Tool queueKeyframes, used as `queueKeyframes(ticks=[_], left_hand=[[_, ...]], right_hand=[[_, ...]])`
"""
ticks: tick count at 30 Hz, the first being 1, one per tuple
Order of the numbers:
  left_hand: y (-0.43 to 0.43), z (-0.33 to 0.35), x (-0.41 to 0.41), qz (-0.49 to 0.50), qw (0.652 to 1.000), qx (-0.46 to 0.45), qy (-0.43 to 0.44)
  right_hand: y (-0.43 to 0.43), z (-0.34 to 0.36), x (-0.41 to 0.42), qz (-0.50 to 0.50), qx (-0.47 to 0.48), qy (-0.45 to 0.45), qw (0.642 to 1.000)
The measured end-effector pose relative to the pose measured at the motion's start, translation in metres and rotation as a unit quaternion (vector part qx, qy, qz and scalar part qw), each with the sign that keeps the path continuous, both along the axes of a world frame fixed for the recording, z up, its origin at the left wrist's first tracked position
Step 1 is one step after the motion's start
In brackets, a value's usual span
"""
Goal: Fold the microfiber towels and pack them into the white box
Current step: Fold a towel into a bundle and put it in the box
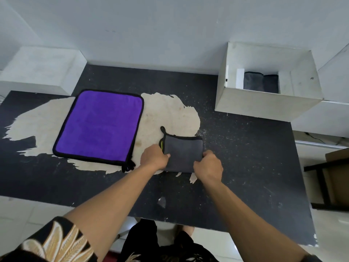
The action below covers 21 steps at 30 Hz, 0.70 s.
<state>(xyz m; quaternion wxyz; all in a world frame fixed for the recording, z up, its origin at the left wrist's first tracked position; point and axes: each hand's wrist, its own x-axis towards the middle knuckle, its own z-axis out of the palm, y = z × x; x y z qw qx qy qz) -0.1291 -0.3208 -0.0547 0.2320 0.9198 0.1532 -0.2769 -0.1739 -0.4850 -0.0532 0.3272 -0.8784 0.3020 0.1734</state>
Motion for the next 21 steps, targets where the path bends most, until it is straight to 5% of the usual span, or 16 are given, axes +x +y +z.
queueKeyframes(ticks=[3,7,10,17,21], left_hand=[[-0.005,-0.004,-0.012,-0.008,1.0,-0.024,0.006],[-0.01,0.002,-0.022,0.007,0.998,0.052,-0.024],[-0.012,0.004,-0.024,-0.005,0.996,0.081,-0.041],[-0.009,0.001,-0.035,-0.04,0.986,0.129,-0.098],[-0.006,0.001,-0.041,-0.271,0.905,0.211,-0.253]], right_hand=[[-0.006,-0.001,-0.013,0.038,-0.097,-0.037,0.994],[0.006,-0.002,-0.022,0.234,-0.179,-0.161,0.942],[0.009,-0.017,-0.018,0.39,-0.171,-0.111,0.898],[-0.015,-0.045,-0.022,0.405,-0.208,-0.055,0.889],[-0.015,-0.045,-0.021,0.409,-0.201,-0.056,0.888]])
